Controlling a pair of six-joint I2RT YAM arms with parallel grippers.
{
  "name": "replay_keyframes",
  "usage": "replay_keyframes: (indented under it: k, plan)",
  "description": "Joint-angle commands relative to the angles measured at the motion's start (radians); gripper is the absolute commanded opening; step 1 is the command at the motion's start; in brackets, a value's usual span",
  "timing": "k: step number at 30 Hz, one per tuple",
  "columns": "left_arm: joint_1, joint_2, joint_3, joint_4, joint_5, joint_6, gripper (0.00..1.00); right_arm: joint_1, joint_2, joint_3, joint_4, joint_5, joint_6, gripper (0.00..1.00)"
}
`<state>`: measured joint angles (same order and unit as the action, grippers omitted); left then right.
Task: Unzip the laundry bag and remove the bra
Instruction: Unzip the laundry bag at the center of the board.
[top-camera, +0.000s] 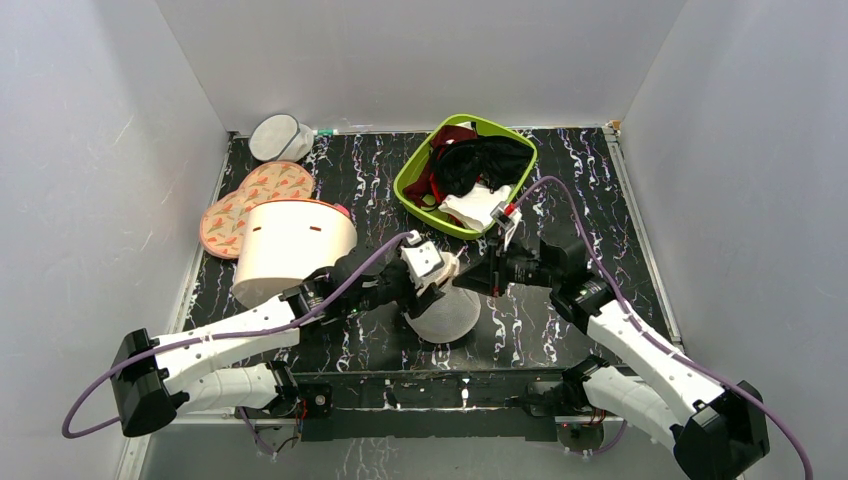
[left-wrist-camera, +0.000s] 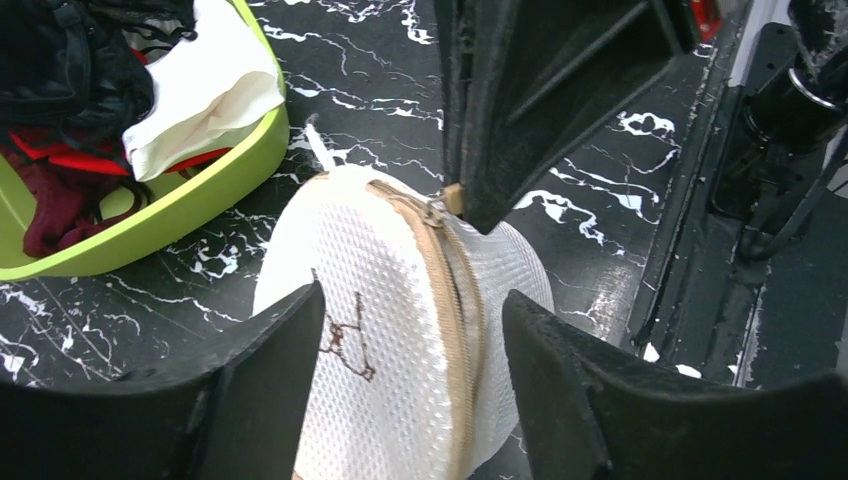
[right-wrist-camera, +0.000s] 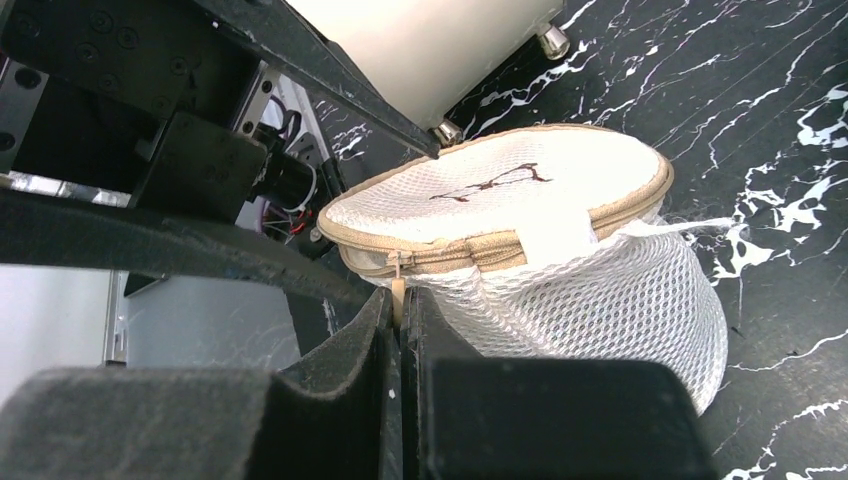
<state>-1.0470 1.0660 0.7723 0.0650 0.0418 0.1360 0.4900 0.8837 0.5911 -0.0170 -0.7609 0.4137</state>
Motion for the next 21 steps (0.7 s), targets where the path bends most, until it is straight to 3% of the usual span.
replay_keyframes:
  k: [1, 6, 14, 21]
  plan:
    - [0.029, -0.002, 0.041, 0.018, -0.029, -0.020, 0.59, 0.033, 0.002, 0.033, 0.105, -0.031, 0.002, 0.00]
    - [0.032, 0.015, 0.042, 0.022, -0.003, -0.036, 0.45, 0.080, 0.005, 0.012, 0.140, -0.010, 0.014, 0.00]
    - [0.035, 0.027, 0.050, 0.006, -0.018, -0.023, 0.07, 0.087, 0.006, 0.030, 0.076, 0.102, -0.025, 0.00]
    - [0.034, -0.003, 0.028, 0.010, -0.103, 0.010, 0.00, 0.025, 0.006, 0.033, -0.026, 0.159, -0.060, 0.00]
